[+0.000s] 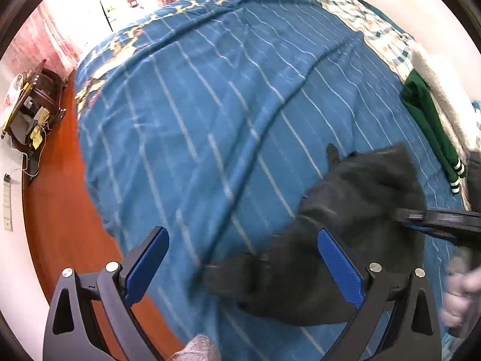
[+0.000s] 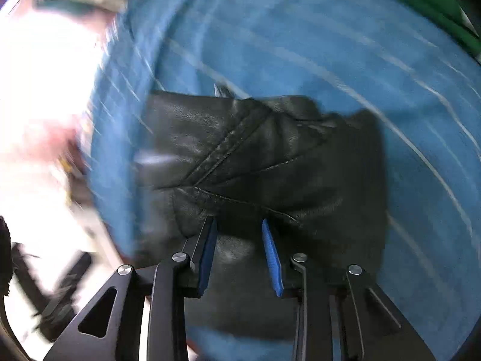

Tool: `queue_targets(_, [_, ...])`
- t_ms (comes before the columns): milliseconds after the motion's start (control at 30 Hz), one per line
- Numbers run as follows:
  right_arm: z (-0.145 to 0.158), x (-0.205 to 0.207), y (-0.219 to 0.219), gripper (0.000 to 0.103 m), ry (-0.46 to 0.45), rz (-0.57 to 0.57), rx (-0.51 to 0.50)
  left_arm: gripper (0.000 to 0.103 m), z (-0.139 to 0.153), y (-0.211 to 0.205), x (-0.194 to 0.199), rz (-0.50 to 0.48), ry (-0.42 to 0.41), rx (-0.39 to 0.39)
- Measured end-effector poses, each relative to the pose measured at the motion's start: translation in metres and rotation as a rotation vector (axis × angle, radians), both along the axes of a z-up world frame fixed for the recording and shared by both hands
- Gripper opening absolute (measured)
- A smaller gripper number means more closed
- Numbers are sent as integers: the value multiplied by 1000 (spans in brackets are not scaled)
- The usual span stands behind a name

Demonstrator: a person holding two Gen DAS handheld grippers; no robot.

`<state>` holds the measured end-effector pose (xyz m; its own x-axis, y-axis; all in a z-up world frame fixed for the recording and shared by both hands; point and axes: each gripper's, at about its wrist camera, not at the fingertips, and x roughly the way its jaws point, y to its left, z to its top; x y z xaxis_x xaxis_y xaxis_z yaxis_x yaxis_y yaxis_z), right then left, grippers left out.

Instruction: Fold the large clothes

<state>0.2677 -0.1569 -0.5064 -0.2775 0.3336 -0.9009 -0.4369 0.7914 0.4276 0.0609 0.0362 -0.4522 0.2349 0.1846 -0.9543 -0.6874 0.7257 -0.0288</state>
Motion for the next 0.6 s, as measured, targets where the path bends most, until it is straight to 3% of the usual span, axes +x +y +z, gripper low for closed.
queue_targets(67, [-13,3,17,34,-12,23,-37,102,-7,-9,11,-22,7,23])
queue_targets(167, [-4,5,22,35,32,57,-82,102,-25,-21,25,-47,43,19])
queue_targets(267, [39,22,2,35,97,-44,36,102,-32,-25,34,-51,59,-7])
queue_targets(367, [63,38,-17,35,62,-158,120,102,-26,-22,38,-43,53,36])
queue_targets(433, [46,45,-7,35,63,-175,135,102,-27,-18,39,-30,60,54])
queue_targets(533, [-4,43,22,35,25,-126,32,102,-26,-8,31,12,69,58])
queue_targets(600, [-20,46,37,34,11,-149,43,102,-23,-4,13,53,80,43])
